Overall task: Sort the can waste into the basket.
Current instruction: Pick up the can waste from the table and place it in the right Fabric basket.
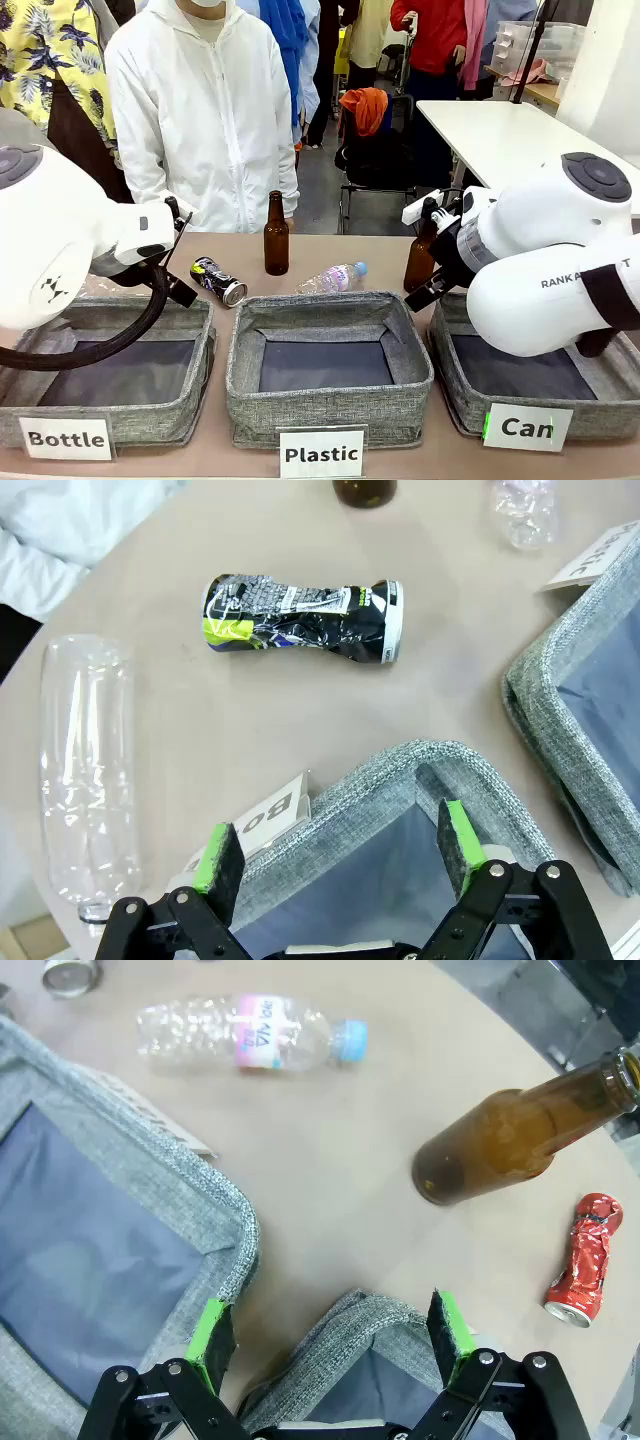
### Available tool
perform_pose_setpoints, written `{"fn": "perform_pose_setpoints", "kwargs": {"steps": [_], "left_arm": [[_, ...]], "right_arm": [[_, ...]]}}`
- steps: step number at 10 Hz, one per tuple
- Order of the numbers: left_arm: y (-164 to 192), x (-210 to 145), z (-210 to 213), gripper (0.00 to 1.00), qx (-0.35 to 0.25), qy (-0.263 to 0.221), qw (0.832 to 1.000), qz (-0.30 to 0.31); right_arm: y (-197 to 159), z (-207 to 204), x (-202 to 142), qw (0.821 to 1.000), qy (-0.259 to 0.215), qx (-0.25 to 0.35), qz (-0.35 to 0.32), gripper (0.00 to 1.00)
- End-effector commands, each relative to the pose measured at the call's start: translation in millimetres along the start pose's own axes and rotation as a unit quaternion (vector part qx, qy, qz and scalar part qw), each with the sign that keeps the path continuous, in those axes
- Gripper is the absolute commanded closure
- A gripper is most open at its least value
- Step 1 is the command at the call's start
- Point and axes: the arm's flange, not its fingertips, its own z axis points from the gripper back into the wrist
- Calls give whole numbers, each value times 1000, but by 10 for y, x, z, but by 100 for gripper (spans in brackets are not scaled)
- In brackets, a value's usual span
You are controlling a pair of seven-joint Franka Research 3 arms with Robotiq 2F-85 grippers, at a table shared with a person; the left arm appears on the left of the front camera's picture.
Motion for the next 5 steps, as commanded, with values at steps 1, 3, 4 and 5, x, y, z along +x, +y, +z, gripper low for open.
{"fn": "perform_pose_setpoints", "kwargs": {"steps": [1, 3, 4, 5], "left_arm": [[0, 0, 0, 0, 0, 0, 1000, 0], [0, 0, 0, 0, 0, 0, 1000, 0], [0, 0, 0, 0, 0, 0, 1000, 0], [0, 0, 0, 0, 0, 0, 1000, 0]], "right_arm": [[0, 0, 0, 1000, 0, 0, 0, 0], [0, 0, 0, 1000, 0, 0, 0, 0], [0, 0, 0, 1000, 0, 0, 0, 0], [0, 0, 0, 1000, 0, 0, 0, 0]]}}
